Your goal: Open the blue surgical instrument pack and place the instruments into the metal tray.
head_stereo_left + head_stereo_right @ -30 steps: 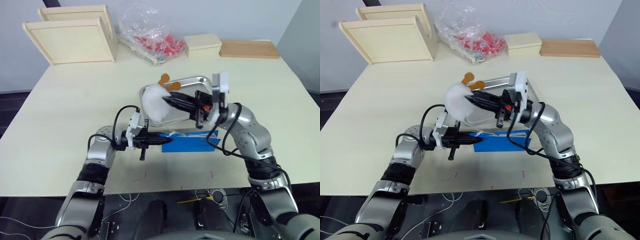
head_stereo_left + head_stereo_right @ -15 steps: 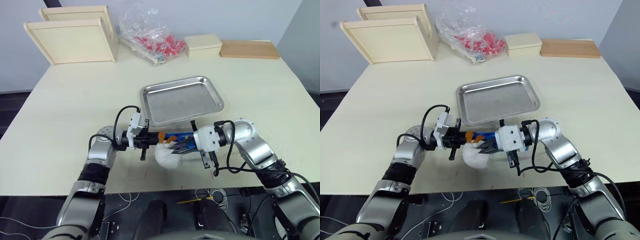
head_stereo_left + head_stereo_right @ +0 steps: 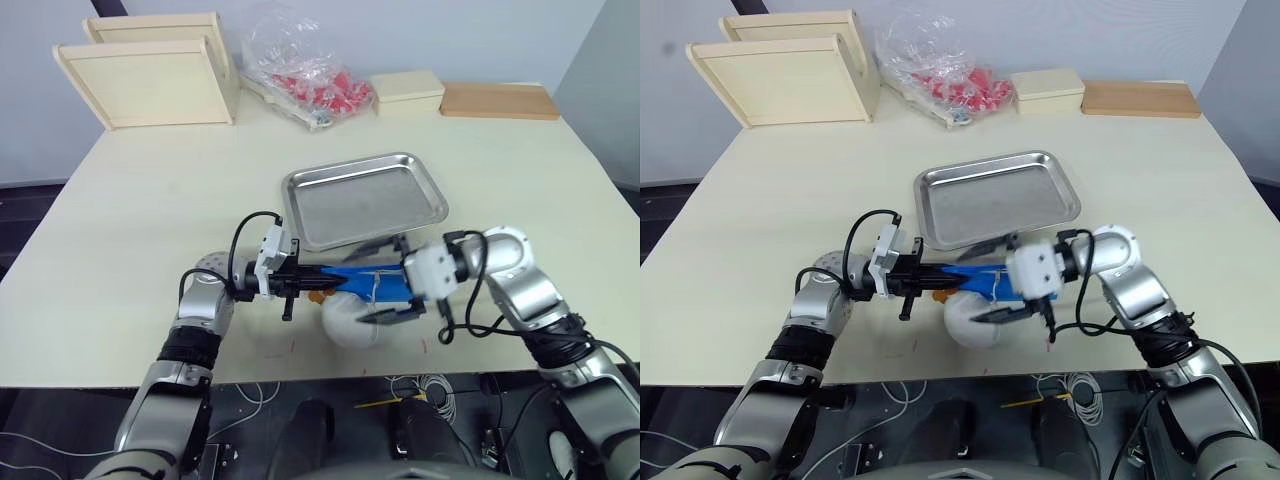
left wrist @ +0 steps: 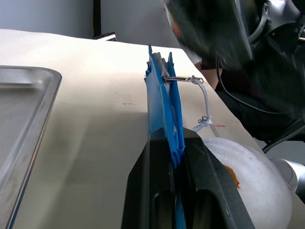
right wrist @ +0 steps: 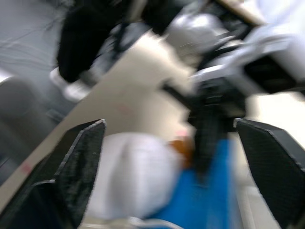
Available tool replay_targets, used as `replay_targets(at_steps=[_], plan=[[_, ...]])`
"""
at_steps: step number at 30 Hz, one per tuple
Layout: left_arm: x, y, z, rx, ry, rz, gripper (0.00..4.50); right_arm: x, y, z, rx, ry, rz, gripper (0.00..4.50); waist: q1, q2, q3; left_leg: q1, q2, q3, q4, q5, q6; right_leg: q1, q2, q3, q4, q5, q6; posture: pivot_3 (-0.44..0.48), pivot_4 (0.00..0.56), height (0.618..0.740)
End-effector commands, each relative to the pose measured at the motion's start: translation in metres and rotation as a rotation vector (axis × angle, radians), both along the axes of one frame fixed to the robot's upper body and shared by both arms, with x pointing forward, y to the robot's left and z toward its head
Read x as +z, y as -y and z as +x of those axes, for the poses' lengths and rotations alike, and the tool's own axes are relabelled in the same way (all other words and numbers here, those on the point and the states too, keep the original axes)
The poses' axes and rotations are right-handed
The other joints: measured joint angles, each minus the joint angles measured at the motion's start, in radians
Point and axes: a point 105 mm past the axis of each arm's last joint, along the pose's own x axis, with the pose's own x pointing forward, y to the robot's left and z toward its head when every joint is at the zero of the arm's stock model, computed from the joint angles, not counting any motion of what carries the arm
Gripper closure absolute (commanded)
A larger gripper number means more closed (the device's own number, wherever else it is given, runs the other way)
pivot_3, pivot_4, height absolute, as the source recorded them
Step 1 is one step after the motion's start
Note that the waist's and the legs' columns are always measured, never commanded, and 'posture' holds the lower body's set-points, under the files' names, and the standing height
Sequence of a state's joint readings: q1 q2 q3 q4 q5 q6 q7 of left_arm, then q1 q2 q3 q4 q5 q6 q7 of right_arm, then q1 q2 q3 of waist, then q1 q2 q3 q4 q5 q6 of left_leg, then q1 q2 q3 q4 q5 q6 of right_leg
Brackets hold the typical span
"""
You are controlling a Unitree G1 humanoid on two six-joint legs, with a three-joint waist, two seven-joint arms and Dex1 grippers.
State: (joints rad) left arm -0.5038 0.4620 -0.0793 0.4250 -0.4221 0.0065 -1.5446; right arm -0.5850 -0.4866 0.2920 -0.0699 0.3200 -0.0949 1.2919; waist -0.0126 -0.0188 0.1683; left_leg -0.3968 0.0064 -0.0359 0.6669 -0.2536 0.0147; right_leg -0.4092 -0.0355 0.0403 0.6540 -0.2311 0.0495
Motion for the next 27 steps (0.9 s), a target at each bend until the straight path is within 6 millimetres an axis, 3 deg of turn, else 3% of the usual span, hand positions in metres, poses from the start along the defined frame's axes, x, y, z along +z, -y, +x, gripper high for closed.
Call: replay_targets(at_steps=[1, 7, 12, 17, 23, 26, 27], plan=[[-0.002, 0.001, -0.003, -0.018, 0.004, 0.008, 4.50, 0.022, 0.023, 0.009, -0.085, -0.093, 0.088, 0.03, 0.001, 0.000, 0.000, 0.000, 0.000, 0.000, 0.000, 0.000, 0.000, 0.000, 0.000, 0.000, 0.000, 0.000, 0.000, 0.000, 0.150, 0.740], [-0.003, 0.001, -0.002, -0.018, 0.002, 0.007, 4.50, 0.011, 0.058, 0.017, -0.184, -0.310, 0.076, 0.03, 0.001, 0.000, 0.000, 0.000, 0.000, 0.001, 0.000, 0.000, 0.000, 0.000, 0.000, 0.000, 0.000, 0.000, 0.000, 0.000, 0.150, 0.740], [-0.003, 0.001, -0.001, -0.017, 0.004, 0.006, 4.50, -0.018, 0.075, 0.023, -0.263, -0.397, 0.027, 0.03, 0.000, 0.000, 0.000, 0.000, 0.000, 0.001, 0.000, 0.000, 0.000, 0.000, 0.000, 0.000, 0.000, 0.000, 0.000, 0.000, 0.150, 0.740], [-0.002, -0.001, -0.001, -0.016, 0.006, 0.012, 4.50, -0.039, 0.081, 0.029, -0.317, -0.452, 0.013, 0.03, 0.000, 0.000, 0.000, 0.000, 0.000, 0.002, 0.000, 0.000, 0.000, 0.000, 0.000, 0.000, 0.000, 0.000, 0.000, 0.000, 0.150, 0.740], [-0.002, -0.002, -0.001, -0.013, 0.008, 0.015, 4.50, -0.048, 0.080, 0.033, -0.326, -0.469, 0.014, 0.03, 0.000, 0.000, 0.000, 0.000, 0.000, 0.002, 0.000, 0.000, 0.000, 0.000, 0.000, 0.000, 0.000, 0.000, 0.000, 0.000, 0.150, 0.740], [-0.001, -0.003, -0.002, -0.012, 0.008, 0.015, 4.50, -0.051, 0.079, 0.034, -0.321, -0.470, 0.016, 0.71, 0.000, 0.000, 0.000, 0.000, 0.000, 0.002, 0.000, 0.000, 0.000, 0.000, 0.000, 0.000, 0.000, 0.000, 0.000, 0.000, 0.150, 0.740], [-0.001, -0.003, -0.002, -0.011, 0.008, 0.015, 4.50, -0.051, 0.079, 0.034, -0.319, -0.469, 0.017, 1.25, -0.001, 0.000, 0.000, 0.000, 0.000, 0.002, 0.000, 0.000, 0.000, 0.000, 0.000, 0.000, 0.000, 0.000, 0.000, 0.000, 0.150, 0.740]])
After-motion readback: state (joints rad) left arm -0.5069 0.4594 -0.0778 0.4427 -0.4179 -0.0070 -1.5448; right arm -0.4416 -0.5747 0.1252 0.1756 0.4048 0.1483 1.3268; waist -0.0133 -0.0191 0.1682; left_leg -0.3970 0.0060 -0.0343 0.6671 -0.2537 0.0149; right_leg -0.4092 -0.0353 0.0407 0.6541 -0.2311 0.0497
